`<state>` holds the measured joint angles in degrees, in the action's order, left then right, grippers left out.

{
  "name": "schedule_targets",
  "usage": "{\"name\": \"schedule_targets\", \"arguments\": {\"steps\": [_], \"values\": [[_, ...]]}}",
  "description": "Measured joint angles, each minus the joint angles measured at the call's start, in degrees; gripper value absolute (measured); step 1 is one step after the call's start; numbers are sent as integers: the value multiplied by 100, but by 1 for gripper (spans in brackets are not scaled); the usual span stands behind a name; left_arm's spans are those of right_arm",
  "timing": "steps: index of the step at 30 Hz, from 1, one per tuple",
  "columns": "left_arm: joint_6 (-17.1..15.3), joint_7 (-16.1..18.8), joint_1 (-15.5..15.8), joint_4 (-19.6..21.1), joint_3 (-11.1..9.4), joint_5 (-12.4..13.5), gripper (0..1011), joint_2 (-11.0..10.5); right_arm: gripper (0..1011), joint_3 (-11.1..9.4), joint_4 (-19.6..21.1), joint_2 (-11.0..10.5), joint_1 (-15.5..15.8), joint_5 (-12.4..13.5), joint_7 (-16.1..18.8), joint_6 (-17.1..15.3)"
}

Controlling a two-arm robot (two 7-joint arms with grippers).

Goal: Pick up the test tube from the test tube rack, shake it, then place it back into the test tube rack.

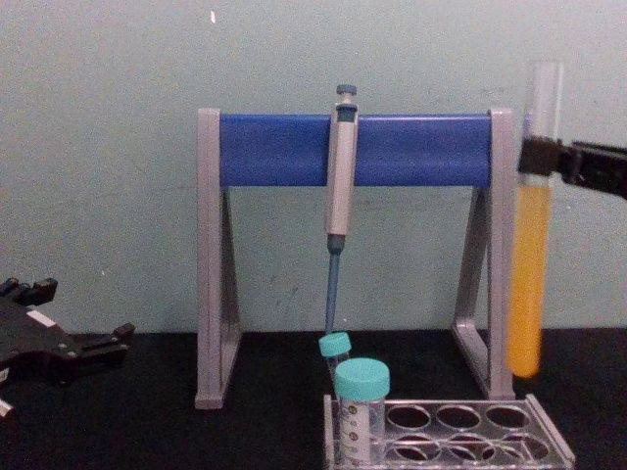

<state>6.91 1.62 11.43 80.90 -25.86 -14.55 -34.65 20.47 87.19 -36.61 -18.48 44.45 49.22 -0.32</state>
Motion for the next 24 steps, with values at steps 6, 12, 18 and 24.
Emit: {"name": "schedule_targets", "arguments": {"steps": [6,12,18,24], "values": [[0,0,0,0,0,0,1001,0,228,54,-20,-262,-1,-457,-245,366],[0,0,0,0,0,0,1001,0,228,48,-95,-190,22,-1037,-939,807],[0,0,0,0,0,0,1001,0,228,17,-100,125,59,-1510,-1608,916],[0,0,0,0,0,0,1001,0,228,-15,-46,495,84,-1562,-1957,698]]}}
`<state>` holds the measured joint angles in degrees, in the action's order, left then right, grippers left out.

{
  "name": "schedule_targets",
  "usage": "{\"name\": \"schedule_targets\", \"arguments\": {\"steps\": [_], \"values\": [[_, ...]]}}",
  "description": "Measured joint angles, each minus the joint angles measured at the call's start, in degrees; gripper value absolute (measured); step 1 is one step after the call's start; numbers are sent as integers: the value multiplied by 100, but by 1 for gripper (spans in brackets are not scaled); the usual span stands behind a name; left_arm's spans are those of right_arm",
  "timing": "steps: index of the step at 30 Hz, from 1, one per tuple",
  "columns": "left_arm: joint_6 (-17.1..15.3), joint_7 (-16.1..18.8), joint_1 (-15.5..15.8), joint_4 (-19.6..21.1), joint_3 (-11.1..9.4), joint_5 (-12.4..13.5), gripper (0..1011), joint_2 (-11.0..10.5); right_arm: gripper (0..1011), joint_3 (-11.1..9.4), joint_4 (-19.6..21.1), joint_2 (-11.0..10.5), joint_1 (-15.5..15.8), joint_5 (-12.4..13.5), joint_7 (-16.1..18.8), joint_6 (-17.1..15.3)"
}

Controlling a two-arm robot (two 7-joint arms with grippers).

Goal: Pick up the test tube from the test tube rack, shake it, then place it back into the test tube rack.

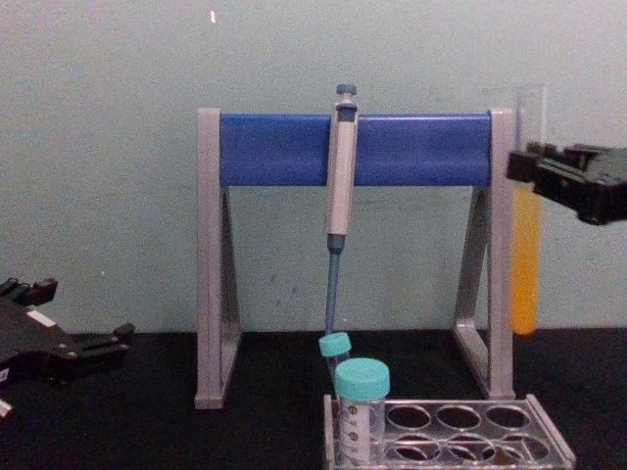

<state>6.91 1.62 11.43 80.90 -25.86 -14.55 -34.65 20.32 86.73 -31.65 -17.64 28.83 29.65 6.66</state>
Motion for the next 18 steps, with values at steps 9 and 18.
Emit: {"name": "schedule_targets", "arguments": {"steps": [9,18], "values": [[0,0,0,0,0,0,1001,0,228,-58,169,234,63,469,282,-238],[0,0,0,0,0,0,1001,0,228,-19,216,3,78,1166,975,-491]]}}
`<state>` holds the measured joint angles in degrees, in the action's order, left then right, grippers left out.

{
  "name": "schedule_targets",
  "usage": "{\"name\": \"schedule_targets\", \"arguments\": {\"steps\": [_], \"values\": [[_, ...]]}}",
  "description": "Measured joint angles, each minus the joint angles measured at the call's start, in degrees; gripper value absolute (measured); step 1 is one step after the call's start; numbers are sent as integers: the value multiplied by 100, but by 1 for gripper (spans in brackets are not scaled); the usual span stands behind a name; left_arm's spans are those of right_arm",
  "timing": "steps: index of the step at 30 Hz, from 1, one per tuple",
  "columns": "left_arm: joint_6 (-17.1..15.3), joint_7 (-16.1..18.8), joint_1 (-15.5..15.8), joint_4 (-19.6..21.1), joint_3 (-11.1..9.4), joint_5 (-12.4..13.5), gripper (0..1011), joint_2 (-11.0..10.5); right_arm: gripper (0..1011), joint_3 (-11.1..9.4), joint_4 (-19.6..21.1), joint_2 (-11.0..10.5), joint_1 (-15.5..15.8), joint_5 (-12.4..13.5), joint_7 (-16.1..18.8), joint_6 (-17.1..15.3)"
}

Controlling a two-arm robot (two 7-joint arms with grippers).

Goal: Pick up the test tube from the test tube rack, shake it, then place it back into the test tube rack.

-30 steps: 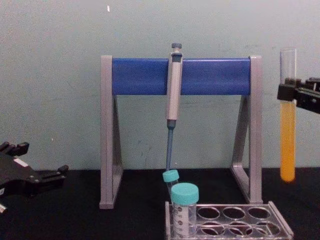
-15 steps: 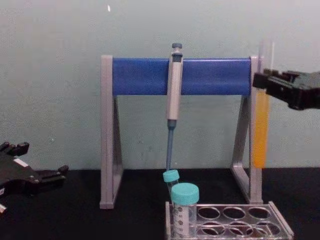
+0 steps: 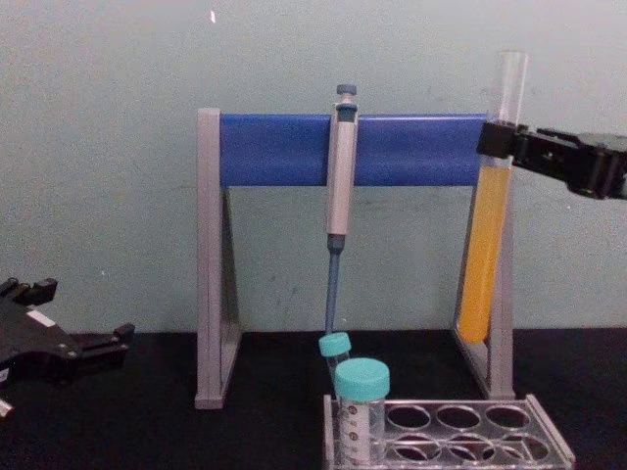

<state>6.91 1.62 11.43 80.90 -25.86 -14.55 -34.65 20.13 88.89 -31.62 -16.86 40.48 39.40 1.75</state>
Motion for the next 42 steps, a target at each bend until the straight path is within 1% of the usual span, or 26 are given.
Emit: {"name": "schedule_targets", "arguments": {"steps": [2,4,7,11,18,30,37,42], "values": [[0,0,0,0,0,0,1001,0,228,27,-33,-65,0,35,103,40],[0,0,0,0,0,0,1001,0,228,49,-67,-97,0,38,136,91],[0,0,0,0,0,0,1002,0,228,105,-153,-130,5,-5,120,254],[0,0,0,0,0,0,1001,0,228,138,-204,-126,12,-48,78,355],[0,0,0,0,0,0,1001,0,228,223,-368,-17,15,-137,-7,524],[0,0,0,0,0,0,1001,0,228,213,-550,147,45,-142,-88,660],[0,0,0,0,0,0,1001,0,228,244,-650,243,27,-273,-143,755],[0,1,0,0,0,0,1001,0,228,280,-728,322,13,-420,-180,847]]}}
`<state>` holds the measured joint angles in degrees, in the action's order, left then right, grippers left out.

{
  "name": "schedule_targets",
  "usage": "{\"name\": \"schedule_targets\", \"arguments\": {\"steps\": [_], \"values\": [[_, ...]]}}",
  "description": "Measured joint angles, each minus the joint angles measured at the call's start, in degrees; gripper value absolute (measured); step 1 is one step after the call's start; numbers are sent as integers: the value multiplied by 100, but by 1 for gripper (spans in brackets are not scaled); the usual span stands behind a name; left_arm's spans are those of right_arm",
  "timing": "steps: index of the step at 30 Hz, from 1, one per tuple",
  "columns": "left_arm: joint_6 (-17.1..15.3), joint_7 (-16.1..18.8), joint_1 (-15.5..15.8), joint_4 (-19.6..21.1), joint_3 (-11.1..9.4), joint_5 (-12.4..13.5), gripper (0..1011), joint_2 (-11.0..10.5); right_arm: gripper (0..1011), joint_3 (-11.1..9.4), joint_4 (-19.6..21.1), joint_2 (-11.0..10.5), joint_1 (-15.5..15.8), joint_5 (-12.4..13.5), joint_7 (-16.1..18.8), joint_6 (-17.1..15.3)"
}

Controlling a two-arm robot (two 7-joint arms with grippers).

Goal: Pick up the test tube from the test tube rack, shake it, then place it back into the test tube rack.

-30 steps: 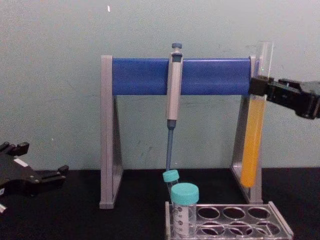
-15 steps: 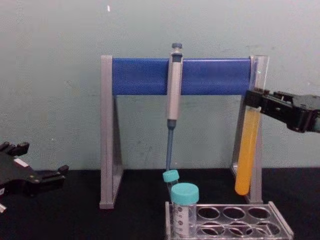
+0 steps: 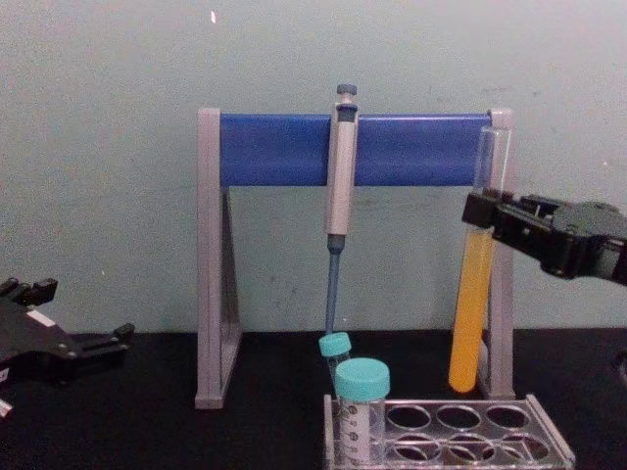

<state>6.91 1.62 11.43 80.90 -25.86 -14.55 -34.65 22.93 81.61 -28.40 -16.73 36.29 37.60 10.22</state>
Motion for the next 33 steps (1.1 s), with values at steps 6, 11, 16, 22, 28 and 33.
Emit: {"name": "schedule_targets", "arguments": {"steps": [6,11,16,22,28,33], "values": [[0,0,0,0,0,0,1002,0,228,49,-94,66,-22,-184,-27,39],[0,0,0,0,0,0,1001,0,228,78,-173,112,-39,-271,-30,36],[0,0,0,0,0,0,1001,0,228,116,-281,161,-70,-376,-37,23],[0,0,0,0,0,0,1001,0,228,157,-411,208,-108,-471,-36,-16],[0,0,0,0,0,0,1001,0,228,192,-513,241,-130,-551,-39,-77],[0,0,0,0,0,0,1001,0,228,222,-591,256,-156,-607,-34,-114]]}}
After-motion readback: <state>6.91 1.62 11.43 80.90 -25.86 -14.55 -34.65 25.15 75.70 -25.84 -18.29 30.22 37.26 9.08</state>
